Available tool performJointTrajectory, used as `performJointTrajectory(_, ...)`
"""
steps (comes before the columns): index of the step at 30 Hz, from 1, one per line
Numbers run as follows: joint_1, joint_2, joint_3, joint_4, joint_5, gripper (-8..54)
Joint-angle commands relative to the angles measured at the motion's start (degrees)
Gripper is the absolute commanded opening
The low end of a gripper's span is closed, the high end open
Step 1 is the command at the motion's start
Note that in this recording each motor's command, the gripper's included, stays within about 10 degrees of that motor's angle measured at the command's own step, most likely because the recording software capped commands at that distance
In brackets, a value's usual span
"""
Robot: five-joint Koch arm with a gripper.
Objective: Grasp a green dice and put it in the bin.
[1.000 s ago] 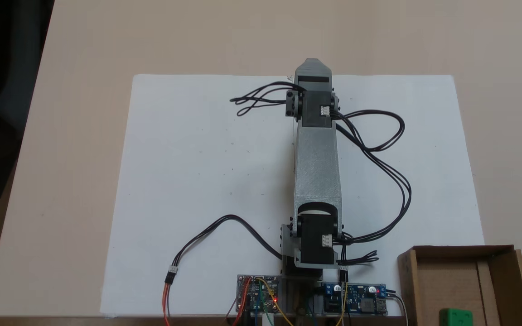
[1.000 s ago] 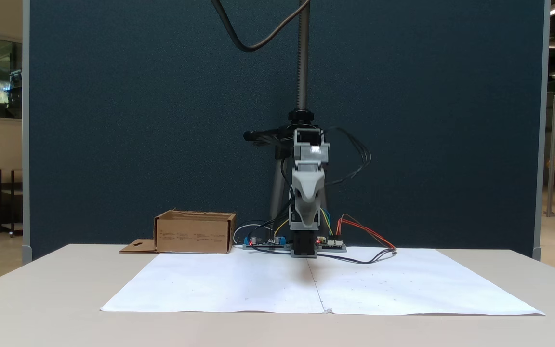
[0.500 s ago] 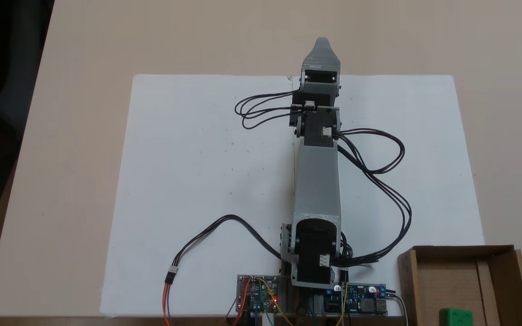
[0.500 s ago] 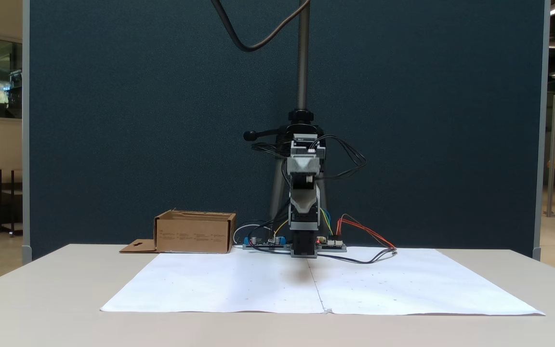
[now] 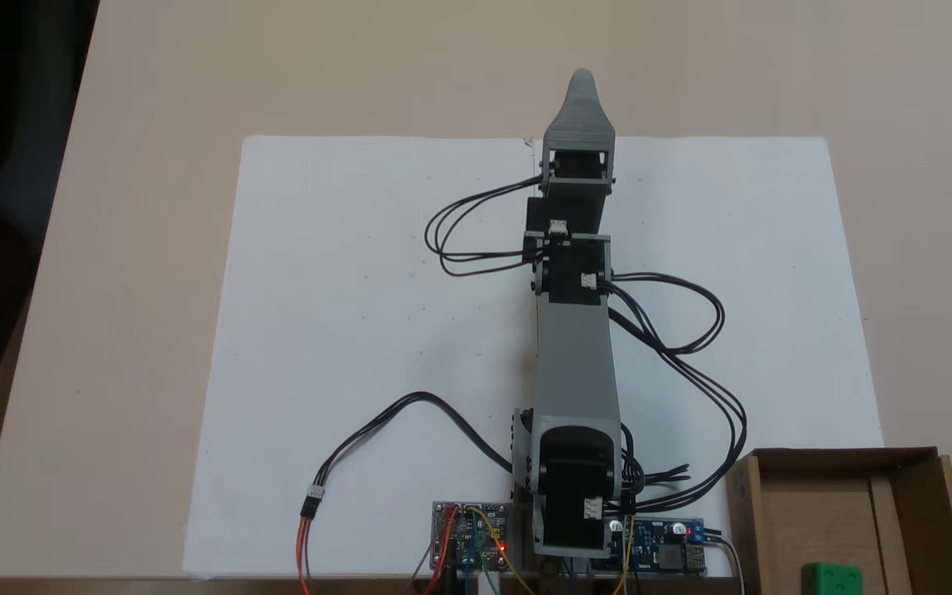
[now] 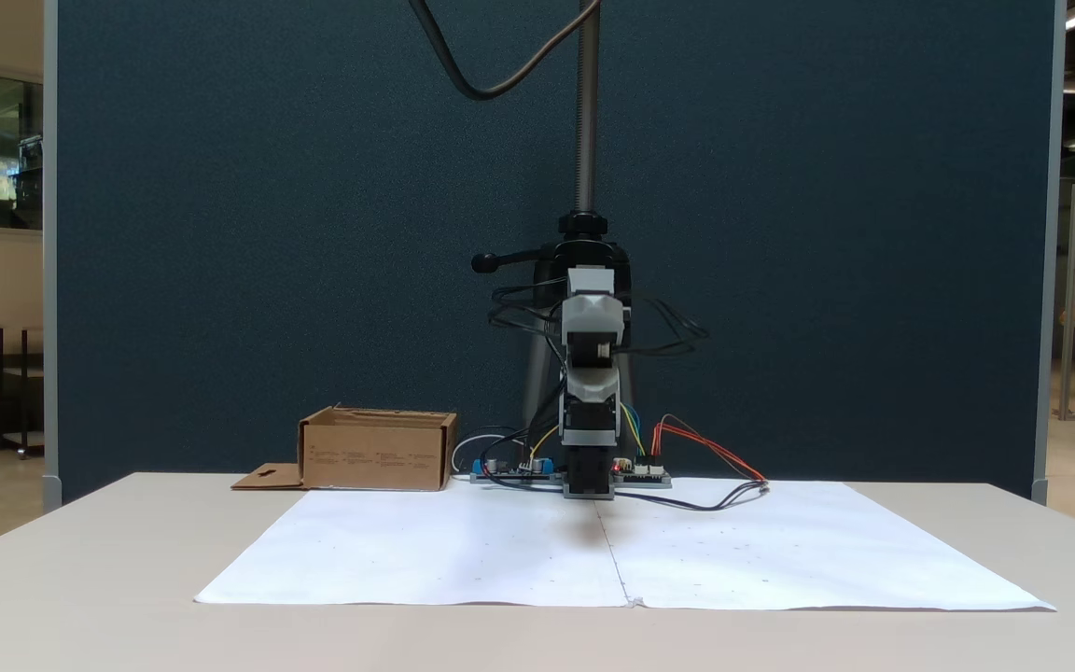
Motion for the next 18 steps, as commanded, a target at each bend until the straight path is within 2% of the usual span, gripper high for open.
performJointTrajectory(1, 0.4, 2.0, -0.1, -9.7, -0.9, 43.9)
performJointTrajectory(18, 1.4, 8.7, 32.4, -31.8, -3.3, 43.2)
